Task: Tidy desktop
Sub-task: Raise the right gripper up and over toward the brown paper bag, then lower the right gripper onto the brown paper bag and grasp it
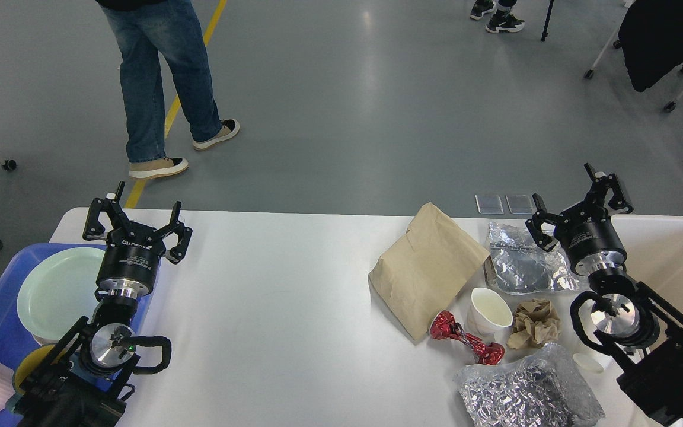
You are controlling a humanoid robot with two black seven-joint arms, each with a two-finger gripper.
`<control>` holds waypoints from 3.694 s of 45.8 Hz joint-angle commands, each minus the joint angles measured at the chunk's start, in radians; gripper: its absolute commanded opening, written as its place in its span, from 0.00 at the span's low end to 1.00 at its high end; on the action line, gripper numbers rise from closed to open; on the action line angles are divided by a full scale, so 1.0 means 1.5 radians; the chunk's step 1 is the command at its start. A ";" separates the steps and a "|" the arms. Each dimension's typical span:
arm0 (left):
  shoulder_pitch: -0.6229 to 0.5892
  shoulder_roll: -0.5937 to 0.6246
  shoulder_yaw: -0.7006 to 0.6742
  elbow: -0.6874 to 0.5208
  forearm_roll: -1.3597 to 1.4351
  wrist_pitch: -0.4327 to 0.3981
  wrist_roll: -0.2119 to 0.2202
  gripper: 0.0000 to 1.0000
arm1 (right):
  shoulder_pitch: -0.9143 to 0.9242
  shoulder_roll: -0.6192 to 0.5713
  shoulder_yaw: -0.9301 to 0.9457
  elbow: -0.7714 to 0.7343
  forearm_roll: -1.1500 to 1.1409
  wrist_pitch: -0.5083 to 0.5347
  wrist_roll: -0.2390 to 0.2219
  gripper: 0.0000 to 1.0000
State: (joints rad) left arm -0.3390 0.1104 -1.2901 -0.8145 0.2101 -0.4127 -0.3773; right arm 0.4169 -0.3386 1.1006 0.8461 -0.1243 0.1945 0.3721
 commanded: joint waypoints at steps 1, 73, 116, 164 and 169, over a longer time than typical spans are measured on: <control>0.000 0.000 0.000 0.000 0.000 0.000 0.000 0.96 | 0.006 0.006 0.002 0.001 0.000 -0.002 0.000 1.00; 0.000 0.000 0.000 0.000 0.000 0.000 0.000 0.96 | 1.261 0.106 -1.530 0.270 0.018 0.478 0.001 1.00; 0.000 0.000 0.001 0.000 0.000 0.000 0.002 0.96 | 1.339 0.094 -1.534 0.436 0.126 0.384 -0.346 1.00; -0.001 0.000 0.001 0.000 0.001 -0.001 0.002 0.96 | 0.559 0.352 -1.419 -0.305 0.278 0.005 -0.367 1.00; -0.001 0.000 0.001 0.000 0.001 -0.001 0.002 0.96 | 0.521 0.352 -1.420 -0.307 0.263 -0.069 -0.367 1.00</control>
State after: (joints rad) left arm -0.3398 0.1104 -1.2885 -0.8145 0.2112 -0.4142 -0.3742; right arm 1.2537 0.1888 -1.0295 0.3917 0.2917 0.1988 -0.1780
